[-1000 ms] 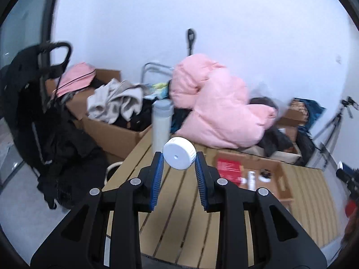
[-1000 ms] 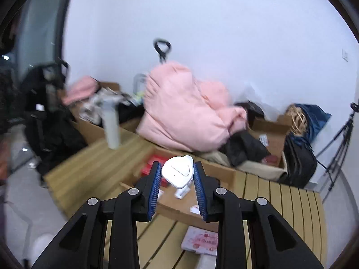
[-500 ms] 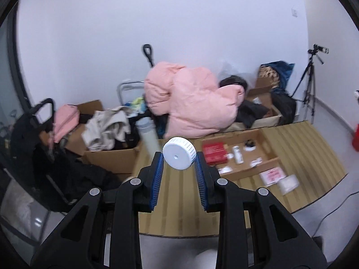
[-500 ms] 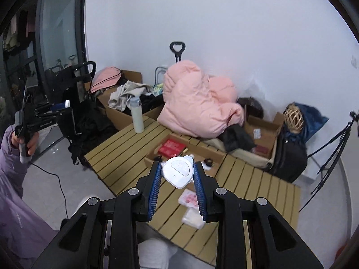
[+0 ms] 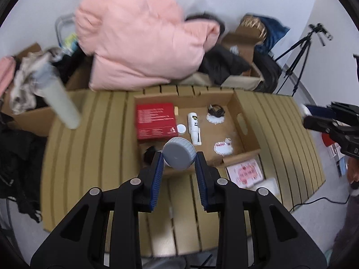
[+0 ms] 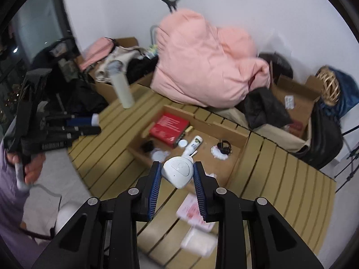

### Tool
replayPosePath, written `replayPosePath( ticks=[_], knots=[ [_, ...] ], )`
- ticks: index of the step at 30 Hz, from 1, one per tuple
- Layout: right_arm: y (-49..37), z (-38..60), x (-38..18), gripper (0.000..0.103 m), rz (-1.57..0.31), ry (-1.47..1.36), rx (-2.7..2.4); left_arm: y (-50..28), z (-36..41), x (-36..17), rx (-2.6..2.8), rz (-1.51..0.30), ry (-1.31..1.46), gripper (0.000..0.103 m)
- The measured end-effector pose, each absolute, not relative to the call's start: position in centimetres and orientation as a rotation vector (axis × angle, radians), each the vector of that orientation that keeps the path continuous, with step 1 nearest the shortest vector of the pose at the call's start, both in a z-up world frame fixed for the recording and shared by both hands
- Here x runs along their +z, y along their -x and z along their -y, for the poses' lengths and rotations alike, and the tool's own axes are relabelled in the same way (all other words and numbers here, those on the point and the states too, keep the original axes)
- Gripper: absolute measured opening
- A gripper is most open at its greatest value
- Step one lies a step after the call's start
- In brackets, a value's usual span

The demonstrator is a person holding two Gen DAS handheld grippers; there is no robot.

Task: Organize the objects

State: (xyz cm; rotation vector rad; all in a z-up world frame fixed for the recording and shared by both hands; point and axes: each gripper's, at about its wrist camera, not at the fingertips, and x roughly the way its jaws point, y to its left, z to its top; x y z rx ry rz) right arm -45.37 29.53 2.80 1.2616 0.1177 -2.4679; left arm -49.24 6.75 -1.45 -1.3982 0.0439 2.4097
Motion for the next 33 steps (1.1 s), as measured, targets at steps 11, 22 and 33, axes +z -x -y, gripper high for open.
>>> replayPosePath(
  ticks=[11,22,33],
  knots=[
    [64.7,-30.5,-14.3,0.032,0.197,-1.59,-2.426,65.1,-13.7,-13.8,2.322,0.057,1.628,0.026],
    [67.7,-34.1,-15.9,0.084,0.406,-1.573,-2.475,66.8,-12.1,-11.8,2.409,0.059,1.521,0.063],
    [54.1,-35.3,-3.3,0.084,0.125,-1.453,-2.505,51.5,-6.0,1.9,2.527,-0.298,1.187,0.09]
  ],
)
